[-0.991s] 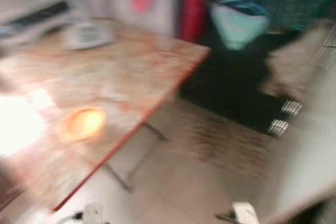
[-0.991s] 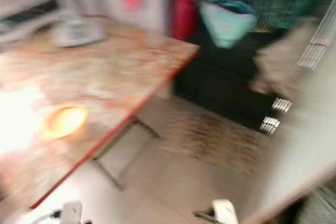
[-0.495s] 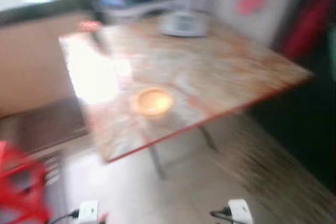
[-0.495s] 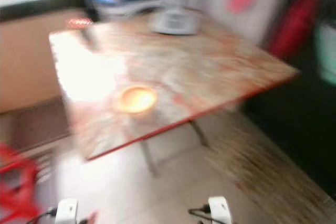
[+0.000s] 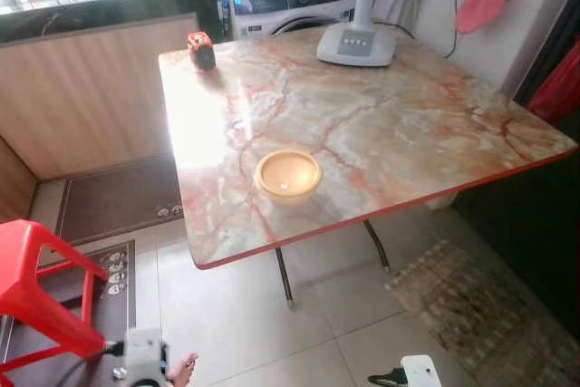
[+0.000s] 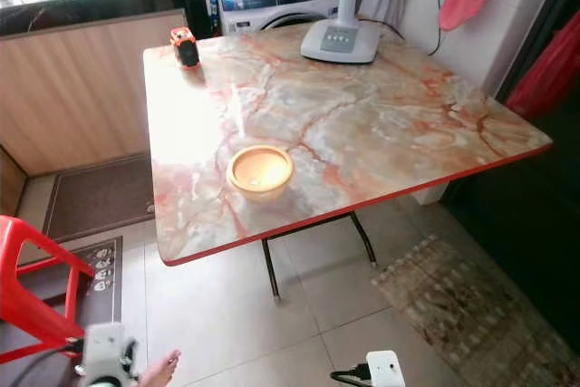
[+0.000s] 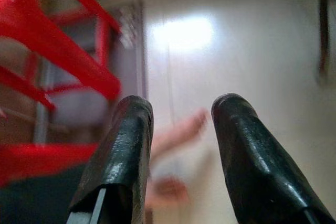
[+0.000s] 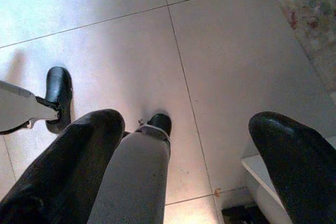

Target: Restocking fridge

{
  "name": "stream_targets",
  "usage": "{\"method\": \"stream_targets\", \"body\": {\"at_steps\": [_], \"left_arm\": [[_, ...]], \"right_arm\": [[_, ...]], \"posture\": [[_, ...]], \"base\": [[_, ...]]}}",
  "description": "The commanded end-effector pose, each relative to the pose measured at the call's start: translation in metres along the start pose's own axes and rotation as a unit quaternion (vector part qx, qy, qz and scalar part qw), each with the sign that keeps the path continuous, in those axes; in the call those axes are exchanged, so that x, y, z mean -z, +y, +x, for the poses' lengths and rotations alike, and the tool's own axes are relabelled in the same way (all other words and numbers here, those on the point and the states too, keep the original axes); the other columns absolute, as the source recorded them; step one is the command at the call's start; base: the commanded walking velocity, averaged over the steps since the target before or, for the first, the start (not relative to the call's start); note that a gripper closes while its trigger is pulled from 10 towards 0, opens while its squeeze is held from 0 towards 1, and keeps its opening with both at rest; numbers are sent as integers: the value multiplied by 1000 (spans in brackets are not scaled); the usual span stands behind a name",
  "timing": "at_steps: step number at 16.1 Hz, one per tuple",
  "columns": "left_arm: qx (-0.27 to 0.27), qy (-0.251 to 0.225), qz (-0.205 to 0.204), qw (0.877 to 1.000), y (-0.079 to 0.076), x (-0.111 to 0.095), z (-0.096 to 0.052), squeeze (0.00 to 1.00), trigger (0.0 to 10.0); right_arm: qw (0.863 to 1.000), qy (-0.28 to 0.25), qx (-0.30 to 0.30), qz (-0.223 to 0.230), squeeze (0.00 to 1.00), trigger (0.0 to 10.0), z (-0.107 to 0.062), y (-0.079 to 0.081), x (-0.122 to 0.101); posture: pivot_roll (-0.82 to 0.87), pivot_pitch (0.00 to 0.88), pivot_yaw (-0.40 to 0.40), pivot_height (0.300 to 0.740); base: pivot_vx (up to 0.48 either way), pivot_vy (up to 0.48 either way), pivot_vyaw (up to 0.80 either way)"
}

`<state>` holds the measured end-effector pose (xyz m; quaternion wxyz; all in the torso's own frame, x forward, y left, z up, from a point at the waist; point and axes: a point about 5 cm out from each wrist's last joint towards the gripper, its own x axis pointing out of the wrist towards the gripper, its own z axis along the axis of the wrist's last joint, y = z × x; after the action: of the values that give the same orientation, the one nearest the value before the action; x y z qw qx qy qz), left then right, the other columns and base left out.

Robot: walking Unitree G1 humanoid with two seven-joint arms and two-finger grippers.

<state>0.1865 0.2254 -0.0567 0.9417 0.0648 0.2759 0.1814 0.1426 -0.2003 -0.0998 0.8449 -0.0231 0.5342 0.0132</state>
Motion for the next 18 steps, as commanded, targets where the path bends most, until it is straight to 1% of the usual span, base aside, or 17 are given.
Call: {"method": "stream_targets", "body": {"at_steps": [1, 4, 6, 7, 8, 9, 10, 11, 13, 15, 16, 17, 18], "left_arm": [[-26, -32, 8, 999, 6, -2, -4, 0, 10000], [-63, -52, 0, 997, 12, 4, -16, 0, 10000], [-80, -83, -4, 993, 13, -1, -21, 0, 10000], [-83, -126, 8, 988, 12, -14, -21, 0, 10000], [-99, -174, 12, 980, 13, -32, -21, 0, 10000], [-110, -203, 10, 973, 14, -45, -21, 0, 10000], [-105, -250, 18, 962, 12, -66, -21, 0, 10000], [-100, -292, 37, 950, 10, -84, -23, 0, 10000], [-95, -352, 67, 929, 9, -109, -28, 0, 10000], [-89, -410, 92, 903, 7, -140, -32, 0, 10000], [-86, -429, 93, 894, 6, -153, -34, 0, 10000], [-78, -440, 81, 891, 3, -164, -35, 0, 10000], [-53, -452, 55, 889, -4, -181, -37, 0, 10000]], "right_arm": [[1000, 1, -5, -4, 0, 10000, 0, 2, 0], [1000, 1, -10, -11, 0, 10000, 0, 2, 0], [1000, 0, -9, -11, 0, 10000, 0, 2, -1], [1000, 0, -9, -13, 0, 10000, 0, 1, -1], [1000, 0, -8, -14, 0, 10000, 0, 1, -1], [1000, 0, -8, -15, 0, 10000, 0, 0, -2], [1000, 0, -9, -17, 0, 10000, 0, 0, -2], [1000, 0, -9, -19, 0, 10000, 0, -1, -2], [1000, -1, -10, -22, 0, 10000, 0, 0, -3], [1000, -3, -4, -24, 0, 10000, 0, -1, -4], [1000, -3, -2, -22, 0, 10000, 0, -1, -4], [1000, -3, -2, -21, 0, 10000, 0, -1, -4], [1000, -3, -3, -21, 0, 10000, 0, -1, -4]], "posture": [[28, 0, 36, 740], [25, 0, 35, 740], [28, 10, 30, 740], [32, 16, 26, 740], [33, 17, 24, 740], [33, 20, 23, 740], [38, 21, 21, 740], [36, 22, 21, 740], [30, 27, 18, 740], [40, 32, 17, 740], [37, 34, 18, 740], [36, 41, 18, 740], [42, 42, 14, 740]], "base": [[0, 0, 0], [0, 0, 0], [0, 0, 0], [0, 0, 0], [0, 0, 0], [0, 0, 0], [0, 0, 0], [0, 0, 0], [0, 0, 0], [0, 0, 0], [0, 0, 0], [0, 0, 0], [0, 0, 0]]}}
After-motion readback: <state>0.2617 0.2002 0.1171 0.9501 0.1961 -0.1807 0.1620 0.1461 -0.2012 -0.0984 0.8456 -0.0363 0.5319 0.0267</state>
